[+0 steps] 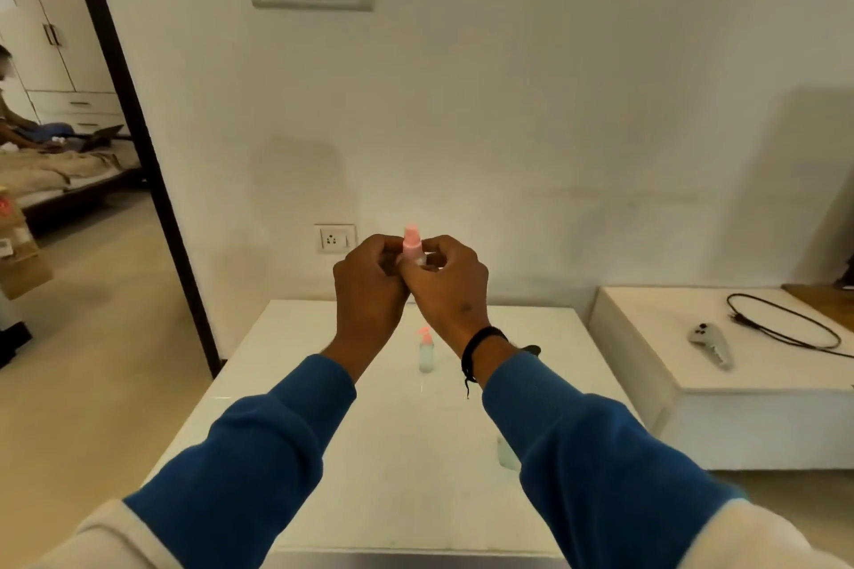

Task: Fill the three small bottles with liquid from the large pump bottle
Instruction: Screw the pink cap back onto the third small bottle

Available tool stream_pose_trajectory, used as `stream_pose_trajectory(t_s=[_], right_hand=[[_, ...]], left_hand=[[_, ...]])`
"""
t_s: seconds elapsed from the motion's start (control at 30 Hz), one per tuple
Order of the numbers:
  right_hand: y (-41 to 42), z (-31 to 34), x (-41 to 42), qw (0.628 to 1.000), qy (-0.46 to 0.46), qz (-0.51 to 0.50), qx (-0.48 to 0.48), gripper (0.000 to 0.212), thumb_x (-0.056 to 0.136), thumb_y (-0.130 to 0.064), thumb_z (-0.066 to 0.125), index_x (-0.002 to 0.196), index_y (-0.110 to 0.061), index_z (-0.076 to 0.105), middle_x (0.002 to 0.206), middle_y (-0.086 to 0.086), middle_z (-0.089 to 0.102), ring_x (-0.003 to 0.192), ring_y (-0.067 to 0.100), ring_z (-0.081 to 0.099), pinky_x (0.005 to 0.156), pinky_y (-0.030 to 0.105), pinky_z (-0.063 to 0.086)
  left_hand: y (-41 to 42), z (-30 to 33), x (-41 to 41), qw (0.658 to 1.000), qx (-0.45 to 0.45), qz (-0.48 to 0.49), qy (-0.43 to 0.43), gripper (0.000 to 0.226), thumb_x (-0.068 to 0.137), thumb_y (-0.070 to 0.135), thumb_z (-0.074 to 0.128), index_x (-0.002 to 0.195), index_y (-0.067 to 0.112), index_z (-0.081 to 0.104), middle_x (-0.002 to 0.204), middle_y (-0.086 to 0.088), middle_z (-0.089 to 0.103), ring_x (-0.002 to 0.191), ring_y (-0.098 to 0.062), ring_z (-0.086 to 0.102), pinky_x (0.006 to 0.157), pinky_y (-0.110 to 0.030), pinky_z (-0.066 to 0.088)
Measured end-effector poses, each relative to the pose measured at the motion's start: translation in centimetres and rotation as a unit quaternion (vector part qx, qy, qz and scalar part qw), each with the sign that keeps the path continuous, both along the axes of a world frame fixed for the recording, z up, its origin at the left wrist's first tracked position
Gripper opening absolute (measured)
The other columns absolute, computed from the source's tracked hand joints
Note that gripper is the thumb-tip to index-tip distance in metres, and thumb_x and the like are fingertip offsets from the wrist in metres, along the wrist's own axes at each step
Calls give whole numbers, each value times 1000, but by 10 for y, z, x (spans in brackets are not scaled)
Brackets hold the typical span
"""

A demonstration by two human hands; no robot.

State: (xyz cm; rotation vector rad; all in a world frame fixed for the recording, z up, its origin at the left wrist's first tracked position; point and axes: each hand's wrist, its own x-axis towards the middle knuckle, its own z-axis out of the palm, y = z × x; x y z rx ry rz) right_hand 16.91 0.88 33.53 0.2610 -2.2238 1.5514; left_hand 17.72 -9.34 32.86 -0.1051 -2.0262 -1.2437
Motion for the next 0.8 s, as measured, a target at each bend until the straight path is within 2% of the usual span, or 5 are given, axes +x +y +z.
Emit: stream_pose_trajectory(t_s=[0.33, 0.47, 0.57, 0.7, 0.8], right_hand=[[-23, -136, -45, 997, -76, 24, -2, 10, 100, -30, 64, 106, -25, 71, 86, -19, 67, 80, -10, 63, 67, 4, 47], [-35, -189, -64, 992, -115, 56, -17, 11, 103, -27, 61, 110, -25, 68, 91, -25, 62, 87, -26, 55, 70, -3, 42], [-43, -228, -79, 987, -140, 67, -27, 15, 104, -25, 60, 115, -20, 69, 96, -21, 64, 88, -31, 51, 73, -6, 38], [-57, -271, -101, 983, -176, 51, -32, 16, 103, -24, 61, 118, -19, 66, 103, -14, 66, 89, -26, 54, 74, -5, 40], [-69, -294, -123, 978, -203, 22, -44, 23, 100, -25, 65, 120, -16, 62, 108, -6, 69, 87, -11, 59, 73, -2, 44]], left_hand=[[-17, -136, -46, 991, 81, -34, -105, 16, 85, 8, 76, 99, 15, 71, 87, 12, 72, 83, -1, 69, 71, -16, 56], [-27, -193, -63, 983, 109, -17, -149, 21, 87, 9, 75, 104, 18, 69, 92, 14, 71, 87, -1, 69, 75, -15, 56], [-36, -238, -76, 976, 123, -5, -181, 22, 86, 5, 75, 105, 16, 71, 94, 8, 73, 89, -5, 71, 77, -19, 58], [-42, -283, -98, 973, 107, 10, -203, 24, 87, 2, 72, 107, 15, 71, 91, 17, 70, 86, 5, 68, 79, -15, 56], [-46, -306, -122, 971, 113, 19, -212, 21, 89, 3, 70, 102, 20, 69, 89, 24, 65, 83, 14, 64, 74, -8, 51]])
